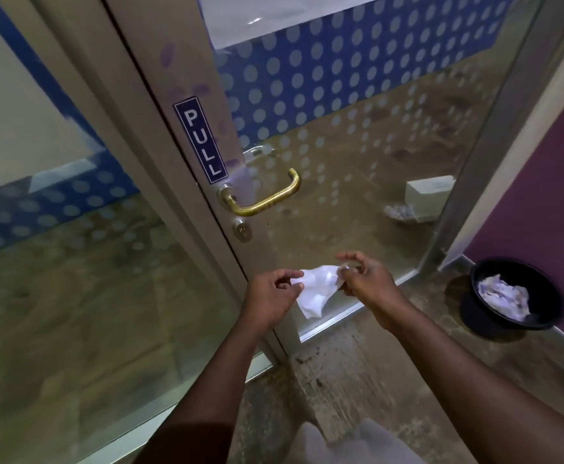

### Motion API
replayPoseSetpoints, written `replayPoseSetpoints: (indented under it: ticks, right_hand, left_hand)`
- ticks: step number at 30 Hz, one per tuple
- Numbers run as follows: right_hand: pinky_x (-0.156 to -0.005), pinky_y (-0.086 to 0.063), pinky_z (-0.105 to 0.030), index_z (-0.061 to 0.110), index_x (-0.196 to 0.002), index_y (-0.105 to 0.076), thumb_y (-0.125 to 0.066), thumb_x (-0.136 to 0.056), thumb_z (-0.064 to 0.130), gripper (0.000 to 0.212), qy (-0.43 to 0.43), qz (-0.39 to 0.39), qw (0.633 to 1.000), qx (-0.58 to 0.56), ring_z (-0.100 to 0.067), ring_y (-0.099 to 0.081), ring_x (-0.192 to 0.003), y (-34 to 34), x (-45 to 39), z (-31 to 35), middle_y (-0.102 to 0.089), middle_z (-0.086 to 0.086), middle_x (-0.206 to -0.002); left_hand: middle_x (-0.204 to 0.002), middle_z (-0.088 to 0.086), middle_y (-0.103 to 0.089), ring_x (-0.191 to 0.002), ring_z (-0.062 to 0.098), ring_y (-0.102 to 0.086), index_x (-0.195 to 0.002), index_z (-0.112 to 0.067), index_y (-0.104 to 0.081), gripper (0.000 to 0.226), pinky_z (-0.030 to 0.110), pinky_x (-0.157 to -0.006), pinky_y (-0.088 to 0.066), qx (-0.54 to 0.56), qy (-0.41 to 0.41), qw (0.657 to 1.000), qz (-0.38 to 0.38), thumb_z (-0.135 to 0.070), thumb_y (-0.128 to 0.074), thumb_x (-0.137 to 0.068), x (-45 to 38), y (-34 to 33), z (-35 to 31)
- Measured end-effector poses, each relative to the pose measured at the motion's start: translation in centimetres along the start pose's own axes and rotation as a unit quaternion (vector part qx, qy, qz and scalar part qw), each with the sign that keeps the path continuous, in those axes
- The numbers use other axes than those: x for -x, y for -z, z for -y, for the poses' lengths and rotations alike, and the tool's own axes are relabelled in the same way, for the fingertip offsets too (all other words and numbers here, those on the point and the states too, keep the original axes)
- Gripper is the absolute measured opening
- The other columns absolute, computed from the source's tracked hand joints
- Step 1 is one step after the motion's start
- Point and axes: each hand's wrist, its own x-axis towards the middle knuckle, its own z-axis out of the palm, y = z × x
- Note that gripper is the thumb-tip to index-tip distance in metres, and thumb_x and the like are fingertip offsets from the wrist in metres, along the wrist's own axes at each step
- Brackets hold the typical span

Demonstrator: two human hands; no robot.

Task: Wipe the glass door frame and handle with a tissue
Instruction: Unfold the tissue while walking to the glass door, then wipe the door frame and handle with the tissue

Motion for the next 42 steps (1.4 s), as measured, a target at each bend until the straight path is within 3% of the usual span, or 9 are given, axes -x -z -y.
replayPoseSetpoints:
  ticks: [5,9,13,19,26,31,33,38,42]
  right_hand:
    - [-0.055,-0.042,-0.014,0.022,-0.096,-0.070,-0.078,-0.080,0.023,0.018,0.064,0.087,0.988,0.109,-0.005,-0.055,-0.063,0.5,-2.5,1.6,-0.063,0.009,-0.072]
    - [-0.075,-0.047,-0.027,0.024,-0.096,-0.069,-0.076,-0.080,0.032,0.020,0.219,0.064,0.902,0.366,-0.014,-0.056,-0.092,-0.2,-3.6,3.2,-0.060,0.002,-0.098]
    - [-0.076,-0.050,-0.033,0.024,-0.085,-0.056,-0.073,-0.081,0.028,0.018,0.242,0.099,0.929,0.264,-0.020,-0.061,-0.089,-1.3,-3.6,5.6,-0.064,0.001,-0.097]
    - [-0.064,-0.053,-0.032,0.019,-0.091,-0.072,-0.073,-0.085,0.016,0.007,0.175,0.215,0.955,0.109,-0.014,-0.068,-0.072,-3.1,-3.5,9.7,-0.076,-0.007,-0.084]
    - [-0.075,-0.060,-0.040,0.033,-0.084,-0.070,-0.068,-0.088,0.022,0.012,0.252,-0.030,0.961,-0.113,-0.012,-0.073,-0.080,-3.8,-3.2,17.9,-0.075,0.009,-0.081]
    - [-0.067,-0.050,-0.006,0.016,-0.122,-0.065,-0.061,-0.092,0.016,0.031,0.453,-0.155,0.861,-0.172,0.012,-0.065,-0.083,-7.0,-2.5,24.9,-0.066,0.025,-0.097]
    - [-0.088,-0.048,-0.010,0.008,-0.130,-0.058,-0.058,-0.089,0.003,0.042,0.555,-0.158,0.812,-0.085,-0.002,-0.064,-0.106,-8.8,-2.8,26.2,-0.066,0.008,-0.120]
    - [-0.121,-0.014,-0.038,0.011,-0.153,-0.019,-0.045,-0.101,0.025,0.060,0.673,-0.109,0.614,0.397,-0.021,-0.011,-0.149,-12.5,-5.9,24.8,-0.015,-0.010,-0.161]
    - [-0.121,-0.005,-0.040,0.015,-0.156,-0.003,-0.020,-0.100,0.052,0.069,0.653,-0.153,0.568,0.477,-0.016,0.004,-0.150,-12.5,-7.5,24.9,0.002,-0.004,-0.164]
  left_hand:
    - [-0.091,-0.010,-0.056,-0.074,-0.007,-0.055,-0.090,-0.021,-0.077,0.016,0.002,-0.064,-0.040,-0.086,-0.073,0.990,-0.080,-0.005,-0.073,-0.091,-1.7,0.1,-1.5]
    - [-0.108,-0.010,-0.060,-0.098,0.004,-0.060,-0.084,-0.029,-0.070,0.025,0.017,-0.078,-0.052,-0.080,-0.088,0.990,-0.081,-0.005,-0.073,-0.092,-2.1,0.4,-2.5]
    - [-0.065,-0.023,-0.064,-0.057,-0.006,-0.055,-0.081,-0.039,-0.065,0.033,0.018,-0.058,-0.047,-0.064,-0.076,0.988,-0.121,-0.008,-0.070,-0.093,-1.7,1.4,-3.9]
    - [-0.071,-0.013,-0.065,-0.061,-0.003,-0.058,-0.084,-0.037,-0.064,0.033,0.014,-0.060,-0.051,-0.022,-0.118,0.982,-0.147,-0.006,-0.075,-0.090,-1.6,4.3,-7.2]
    - [-0.094,-0.007,-0.071,-0.077,0.000,-0.064,-0.114,-0.021,-0.067,0.025,0.016,-0.070,-0.053,-0.082,-0.273,0.899,-0.333,-0.008,-0.072,-0.094,-2.7,10.4,-12.0]
    - [-0.091,0.011,-0.068,-0.083,0.024,-0.060,-0.108,-0.004,-0.068,0.016,0.032,-0.074,-0.042,-0.290,-0.409,0.674,-0.543,-0.012,-0.067,-0.095,-4.0,14.6,-16.2]
    - [-0.093,0.014,-0.066,-0.085,0.029,-0.058,-0.108,-0.003,-0.067,0.019,0.037,-0.073,-0.040,-0.316,-0.426,0.613,-0.586,-0.015,-0.063,-0.094,-4.5,16.0,-17.9]
    - [-0.117,0.019,-0.064,-0.111,0.028,-0.054,-0.118,0.000,-0.065,0.028,0.041,-0.091,-0.044,-0.302,-0.449,0.575,-0.613,-0.013,-0.061,-0.093,-5.0,19.0,-20.2]
    - [-0.148,0.023,-0.047,-0.140,0.035,-0.039,-0.142,0.001,-0.051,0.046,0.046,-0.115,-0.034,-0.387,-0.444,0.562,-0.580,-0.023,-0.047,-0.103,-5.8,20.8,-20.6]
